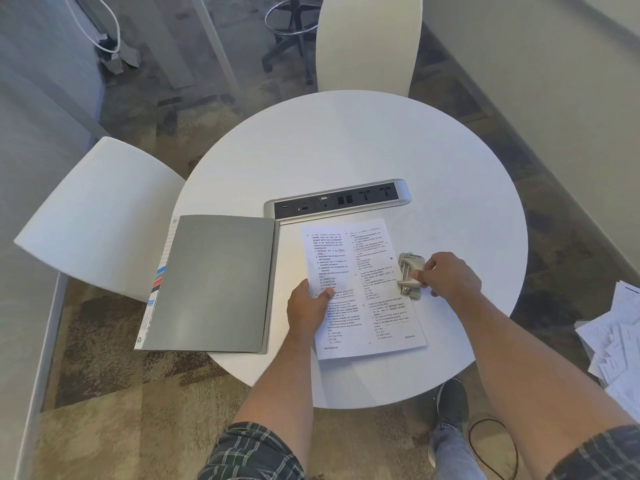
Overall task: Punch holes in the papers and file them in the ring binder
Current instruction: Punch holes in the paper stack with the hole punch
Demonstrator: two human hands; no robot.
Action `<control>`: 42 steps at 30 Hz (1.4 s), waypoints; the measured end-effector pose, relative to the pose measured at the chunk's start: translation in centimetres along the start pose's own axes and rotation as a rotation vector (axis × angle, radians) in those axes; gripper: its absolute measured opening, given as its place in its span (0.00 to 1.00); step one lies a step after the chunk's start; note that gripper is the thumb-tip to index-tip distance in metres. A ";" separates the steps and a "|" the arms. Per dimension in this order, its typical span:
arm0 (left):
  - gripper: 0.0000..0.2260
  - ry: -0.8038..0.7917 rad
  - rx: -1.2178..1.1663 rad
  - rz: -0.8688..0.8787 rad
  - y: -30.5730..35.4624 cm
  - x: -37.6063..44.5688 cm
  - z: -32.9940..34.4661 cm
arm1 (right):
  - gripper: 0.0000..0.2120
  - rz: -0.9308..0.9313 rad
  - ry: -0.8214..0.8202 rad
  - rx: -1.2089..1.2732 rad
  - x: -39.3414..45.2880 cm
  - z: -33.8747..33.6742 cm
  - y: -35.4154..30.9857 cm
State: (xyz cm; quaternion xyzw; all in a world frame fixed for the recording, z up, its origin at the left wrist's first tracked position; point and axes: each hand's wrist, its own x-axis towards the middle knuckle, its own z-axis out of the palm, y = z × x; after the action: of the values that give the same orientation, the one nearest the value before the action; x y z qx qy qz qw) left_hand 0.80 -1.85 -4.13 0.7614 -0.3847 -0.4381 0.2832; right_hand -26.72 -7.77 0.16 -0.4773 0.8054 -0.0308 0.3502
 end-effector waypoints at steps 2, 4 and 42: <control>0.08 0.000 0.000 -0.005 0.0 0.0 0.0 | 0.10 0.004 -0.002 0.045 0.2 0.4 0.3; 0.08 -0.001 -0.010 -0.009 0.0 0.1 -0.1 | 0.11 0.013 -0.020 0.164 0.4 1.0 0.6; 0.07 -0.020 0.118 -0.066 2.0 -0.4 2.3 | 0.16 0.153 0.362 0.116 1.9 -3.3 3.6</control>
State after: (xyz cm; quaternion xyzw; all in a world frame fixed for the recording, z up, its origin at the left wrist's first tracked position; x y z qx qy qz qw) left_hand -2.04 -2.83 -3.42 0.7847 -0.3873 -0.4316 0.2192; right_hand -31.98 -8.24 0.26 -0.3805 0.8859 -0.1357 0.2280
